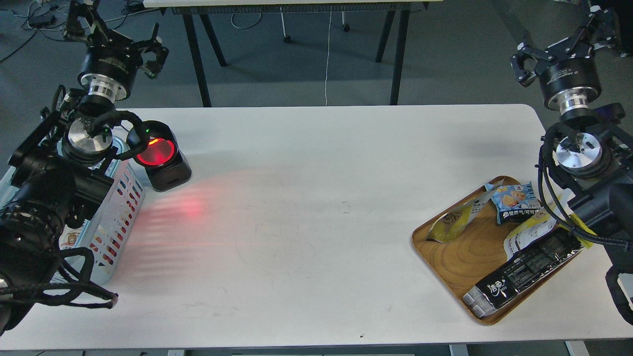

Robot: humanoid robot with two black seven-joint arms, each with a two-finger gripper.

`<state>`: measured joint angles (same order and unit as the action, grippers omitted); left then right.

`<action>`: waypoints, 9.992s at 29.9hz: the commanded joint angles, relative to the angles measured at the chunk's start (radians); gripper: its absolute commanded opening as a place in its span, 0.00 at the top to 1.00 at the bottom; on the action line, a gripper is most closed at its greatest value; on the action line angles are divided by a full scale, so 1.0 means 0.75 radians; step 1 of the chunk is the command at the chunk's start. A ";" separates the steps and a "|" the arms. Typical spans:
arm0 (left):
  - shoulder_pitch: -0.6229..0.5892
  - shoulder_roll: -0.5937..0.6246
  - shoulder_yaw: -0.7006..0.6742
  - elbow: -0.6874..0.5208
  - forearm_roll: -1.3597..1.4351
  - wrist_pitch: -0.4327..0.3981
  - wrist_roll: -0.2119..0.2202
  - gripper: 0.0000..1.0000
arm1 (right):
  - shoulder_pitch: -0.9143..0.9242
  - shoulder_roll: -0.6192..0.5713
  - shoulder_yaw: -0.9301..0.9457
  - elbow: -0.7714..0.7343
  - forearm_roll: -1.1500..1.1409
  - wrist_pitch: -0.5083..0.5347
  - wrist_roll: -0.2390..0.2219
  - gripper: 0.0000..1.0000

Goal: Scan snack and place in basket
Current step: 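Raise the right gripper and move it toward the wooden tray, then lower the right gripper onto the yellow snack bag and grasp it, then lift the yellow snack bag and carry it to the table center, then release the yellow bag upright and withdraw the right gripper, then reach the left gripper from the basket toward the yellow bag, then grasp the top of the yellow bag with the left gripper, then carry the yellow bag over the red scanner and hold it there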

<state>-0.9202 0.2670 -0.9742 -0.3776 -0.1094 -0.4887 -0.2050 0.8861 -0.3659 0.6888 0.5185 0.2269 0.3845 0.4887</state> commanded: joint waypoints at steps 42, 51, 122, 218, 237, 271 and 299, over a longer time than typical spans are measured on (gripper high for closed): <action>-0.045 -0.014 0.125 -0.006 0.009 0.000 -0.003 0.00 | 1.392 -0.422 -2.063 1.329 -2.347 -0.480 0.000 0.11; -0.045 -0.012 0.127 -0.002 0.011 0.000 -0.001 0.00 | 1.359 -0.424 -2.270 1.350 -2.507 -0.558 0.000 0.14; -0.131 -0.012 0.164 0.002 0.013 0.000 -0.001 0.00 | 1.220 0.451 -1.898 0.720 -2.507 -0.611 0.000 0.98; -0.254 0.331 1.098 -1.329 3.055 0.000 -0.203 0.36 | 0.078 -0.068 -0.340 0.055 0.074 -0.042 0.000 0.01; -0.229 0.331 1.101 -1.260 3.055 0.000 -0.203 0.91 | 0.083 -0.071 -0.344 0.053 0.072 -0.042 0.000 0.01; -0.141 0.986 0.986 -1.378 3.055 0.000 -0.378 1.00 | 0.105 -0.089 -0.342 0.051 0.072 0.003 0.000 0.01; -0.129 0.984 0.914 -1.386 3.055 0.018 -0.378 1.00 | 0.117 -0.083 -0.340 0.055 0.072 0.001 0.000 0.01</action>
<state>-1.0170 1.0064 -0.2701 -1.4169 2.1816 -0.4723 -0.4887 0.9726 -0.4291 0.4326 0.5598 0.2806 0.3857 0.4887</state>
